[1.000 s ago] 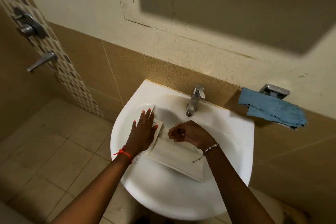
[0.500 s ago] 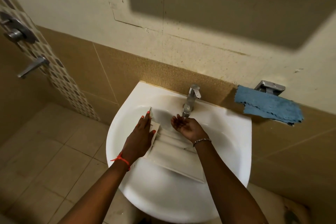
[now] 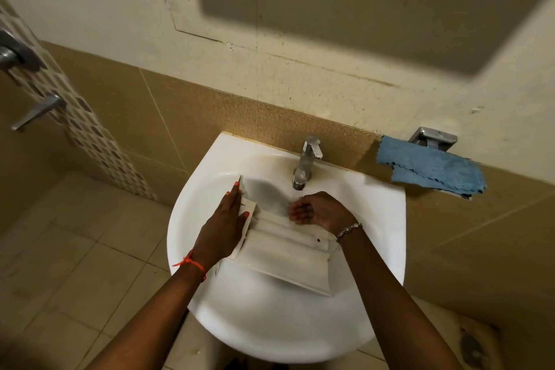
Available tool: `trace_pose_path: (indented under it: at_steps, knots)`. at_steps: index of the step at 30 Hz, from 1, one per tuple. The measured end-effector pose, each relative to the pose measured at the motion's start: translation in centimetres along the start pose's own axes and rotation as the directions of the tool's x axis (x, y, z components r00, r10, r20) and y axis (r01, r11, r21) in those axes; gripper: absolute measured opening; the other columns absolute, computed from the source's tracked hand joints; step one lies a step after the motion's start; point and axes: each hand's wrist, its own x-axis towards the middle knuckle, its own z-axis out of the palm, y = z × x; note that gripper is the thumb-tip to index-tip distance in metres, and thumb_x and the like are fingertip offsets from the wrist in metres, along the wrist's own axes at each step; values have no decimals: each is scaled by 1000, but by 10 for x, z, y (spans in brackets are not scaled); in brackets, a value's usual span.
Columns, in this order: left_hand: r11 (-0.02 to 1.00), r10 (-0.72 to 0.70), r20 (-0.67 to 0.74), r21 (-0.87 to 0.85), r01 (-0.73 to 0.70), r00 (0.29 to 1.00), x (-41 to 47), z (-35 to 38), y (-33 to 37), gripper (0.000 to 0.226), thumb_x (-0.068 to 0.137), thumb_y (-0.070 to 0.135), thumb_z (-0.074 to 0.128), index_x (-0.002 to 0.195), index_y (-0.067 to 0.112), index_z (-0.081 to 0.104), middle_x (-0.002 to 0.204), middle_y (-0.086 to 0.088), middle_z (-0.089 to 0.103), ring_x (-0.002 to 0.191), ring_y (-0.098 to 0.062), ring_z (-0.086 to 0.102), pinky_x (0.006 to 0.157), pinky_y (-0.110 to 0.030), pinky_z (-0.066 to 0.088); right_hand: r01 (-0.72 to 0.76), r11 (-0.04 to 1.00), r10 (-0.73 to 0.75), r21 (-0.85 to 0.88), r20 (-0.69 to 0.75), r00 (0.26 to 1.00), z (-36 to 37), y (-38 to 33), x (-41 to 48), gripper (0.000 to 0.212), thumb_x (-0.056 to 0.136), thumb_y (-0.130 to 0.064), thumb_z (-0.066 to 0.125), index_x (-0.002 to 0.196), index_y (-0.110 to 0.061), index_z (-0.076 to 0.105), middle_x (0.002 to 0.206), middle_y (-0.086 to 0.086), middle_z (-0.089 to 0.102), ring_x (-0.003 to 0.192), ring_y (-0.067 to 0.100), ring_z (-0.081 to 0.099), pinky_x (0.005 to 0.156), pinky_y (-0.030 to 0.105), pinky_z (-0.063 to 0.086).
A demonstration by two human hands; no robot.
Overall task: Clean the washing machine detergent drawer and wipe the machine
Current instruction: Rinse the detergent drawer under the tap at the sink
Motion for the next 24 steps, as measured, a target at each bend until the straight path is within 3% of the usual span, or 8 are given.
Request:
trace_pose_path:
  at_steps: [2,6,10,12,15,19,22,24]
  knots:
    - [1000,6,-10,-5,-6,1000,0,1,0,60,98,27,38,148,6,12,158,-1,3,144,-20,19,113,-34,31,50,986,-40,158,-66,997,-6,-4,3,28,96,-9,39,81,5,58,77,18,62,71,27,60,69,34,51]
    - [1000,5,-14,1,-5,1000,0,2,-1,60,98,27,37,148,6,11,158,-2,4,144,-21,19,113,-34,30,16,856,-19,517,1,1000,-1,-10,10,29,97,-5,34,83,8,57,65,20,67,79,31,58,82,42,50]
    - [1000,-1,-8,19,1,1000,1,2,-1,61,98,28,37,149,7,10,158,-3,5,144,-21,18,114,-35,29,-48,694,-19,719,85,996,14,-9,13,30,96,1,31,81,5,57,63,19,65,78,27,55,53,36,57]
    - [1000,-2,-7,7,2,1000,2,2,-2,61,98,28,37,149,7,10,158,-2,5,144,-21,18,114,-36,29,-57,658,-25,751,97,995,17,-7,14,31,96,2,30,78,2,55,61,16,61,73,24,52,49,29,55]
    - [1000,7,-14,3,-7,1000,1,2,-2,60,98,27,37,149,6,12,158,-2,4,144,-21,19,114,-35,29,-93,747,17,659,121,993,15,-3,12,32,95,1,27,73,-5,49,63,10,51,67,18,46,45,20,46]
    - [1000,18,-23,8,-18,1000,1,2,-1,59,98,26,38,147,4,16,158,-4,5,144,-22,19,115,-34,27,-202,879,138,431,176,975,2,4,3,33,95,-3,27,68,-8,45,50,6,51,60,16,41,41,15,38]
    - [1000,7,-20,4,-7,1000,1,2,0,59,98,27,37,148,5,14,158,-4,5,144,-22,18,116,-34,24,-228,970,215,84,139,967,-11,7,-15,31,96,-6,32,68,-7,47,47,6,55,48,19,53,49,25,42]
    - [1000,4,-16,-1,-4,1000,1,2,0,59,98,27,37,148,5,14,158,-4,5,144,-22,17,116,-34,24,-199,965,212,-169,67,975,-20,8,-25,31,97,-7,35,71,-2,52,49,8,61,50,21,61,57,30,47]
